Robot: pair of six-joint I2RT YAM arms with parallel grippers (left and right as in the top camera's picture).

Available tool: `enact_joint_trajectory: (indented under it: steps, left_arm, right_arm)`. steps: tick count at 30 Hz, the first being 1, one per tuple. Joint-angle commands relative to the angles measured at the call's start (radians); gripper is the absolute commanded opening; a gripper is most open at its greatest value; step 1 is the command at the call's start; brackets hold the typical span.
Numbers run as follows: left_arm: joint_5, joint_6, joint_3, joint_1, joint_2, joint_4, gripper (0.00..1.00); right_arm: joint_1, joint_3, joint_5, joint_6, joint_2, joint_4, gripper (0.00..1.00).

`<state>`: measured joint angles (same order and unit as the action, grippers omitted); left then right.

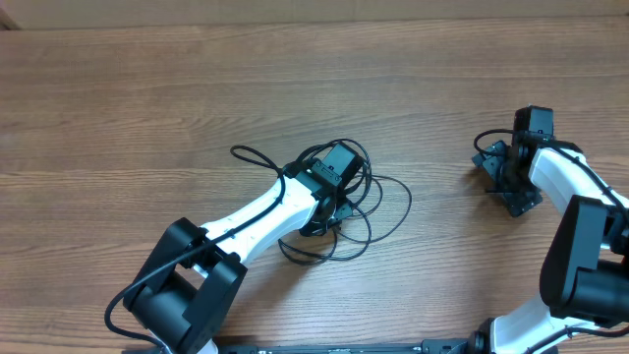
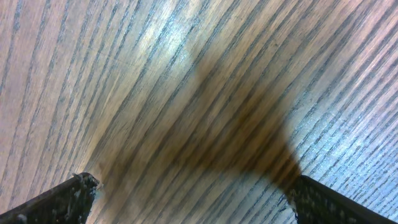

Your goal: Untangle cables

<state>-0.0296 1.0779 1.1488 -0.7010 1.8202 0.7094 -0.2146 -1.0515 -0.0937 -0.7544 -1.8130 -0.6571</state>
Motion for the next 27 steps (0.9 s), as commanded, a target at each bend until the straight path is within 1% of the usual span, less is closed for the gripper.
enact_joint_trajectory:
  steps: [1,13,17,19,22,27]
  left_arm:
    - [0.019,-0.001,-0.01,-0.008,0.011,-0.001,0.04]
    - [0.019,-0.01,-0.01,-0.008,0.011,-0.002,0.04]
    - [0.019,-0.035,-0.01,-0.008,0.011,-0.001,0.04]
    - [0.019,-0.035,-0.01,-0.008,0.011,-0.008,0.04]
    - [0.018,-0.034,-0.01,-0.008,0.011,-0.015,0.05]
    - [0.019,-0.035,-0.01,-0.008,0.011,-0.01,0.04]
  right_arm:
    - [-0.004,0.03,0.027,-0.001,-0.013,0.01,1.0]
    - [-0.004,0.03,0.027,-0.001,-0.013,0.01,1.0]
    - [-0.004,0.03,0.028,-0.002,-0.013,0.011,1.0]
    - [-0.003,0.03,0.042,-0.001,-0.013,0.038,1.0]
    - [-0.004,0.03,0.121,-0.001,-0.013,0.081,1.0]
    - [-0.004,0.03,0.125,-0.001,-0.013,0.145,1.0]
